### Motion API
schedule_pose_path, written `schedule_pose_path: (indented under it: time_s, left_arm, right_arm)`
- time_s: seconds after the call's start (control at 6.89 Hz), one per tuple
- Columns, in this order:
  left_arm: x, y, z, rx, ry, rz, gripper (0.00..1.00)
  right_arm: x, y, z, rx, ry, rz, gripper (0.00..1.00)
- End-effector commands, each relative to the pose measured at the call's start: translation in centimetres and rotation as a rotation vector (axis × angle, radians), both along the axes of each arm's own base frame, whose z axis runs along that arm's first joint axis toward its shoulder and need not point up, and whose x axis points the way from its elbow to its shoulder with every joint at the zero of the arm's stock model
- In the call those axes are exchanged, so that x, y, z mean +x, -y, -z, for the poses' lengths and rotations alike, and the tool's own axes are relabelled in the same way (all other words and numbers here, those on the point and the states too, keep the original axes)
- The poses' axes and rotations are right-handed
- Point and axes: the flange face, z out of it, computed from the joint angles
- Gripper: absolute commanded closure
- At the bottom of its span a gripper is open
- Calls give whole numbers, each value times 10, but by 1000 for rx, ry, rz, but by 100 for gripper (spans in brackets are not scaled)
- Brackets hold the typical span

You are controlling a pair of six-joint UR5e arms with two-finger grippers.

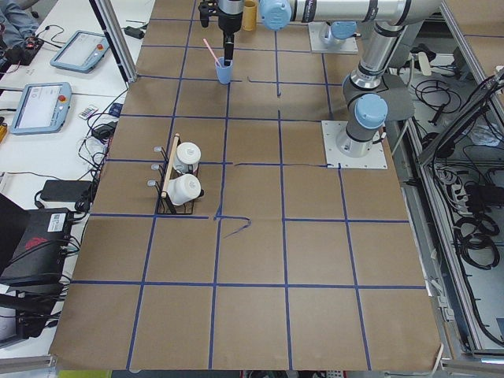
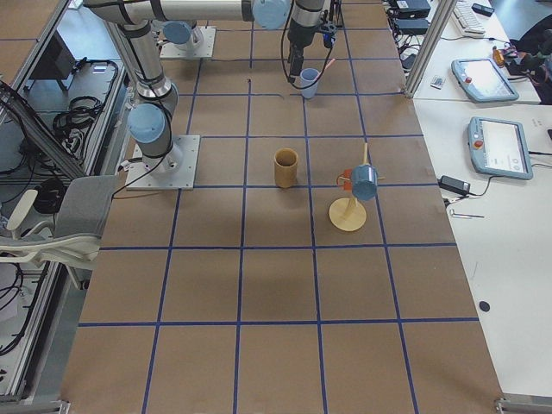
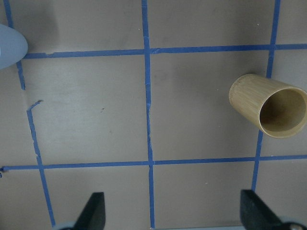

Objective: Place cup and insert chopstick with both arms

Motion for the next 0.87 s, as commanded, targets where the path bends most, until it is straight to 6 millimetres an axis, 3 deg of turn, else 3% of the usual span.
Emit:
schedule_pose_path:
  time_s: [0.0, 0.29, 0.73]
  left_arm:
    - [0, 0, 1, 2, 0, 0, 0]
    - [0, 0, 1, 2, 0, 2, 0]
    - [0, 0, 1, 0, -1, 5, 0]
  right_arm:
    - [1, -19, -13, -44, -2, 5, 0]
    - [4, -31, -28, -70, 16, 11, 0]
    - [4, -30, -21, -63, 15, 12, 0]
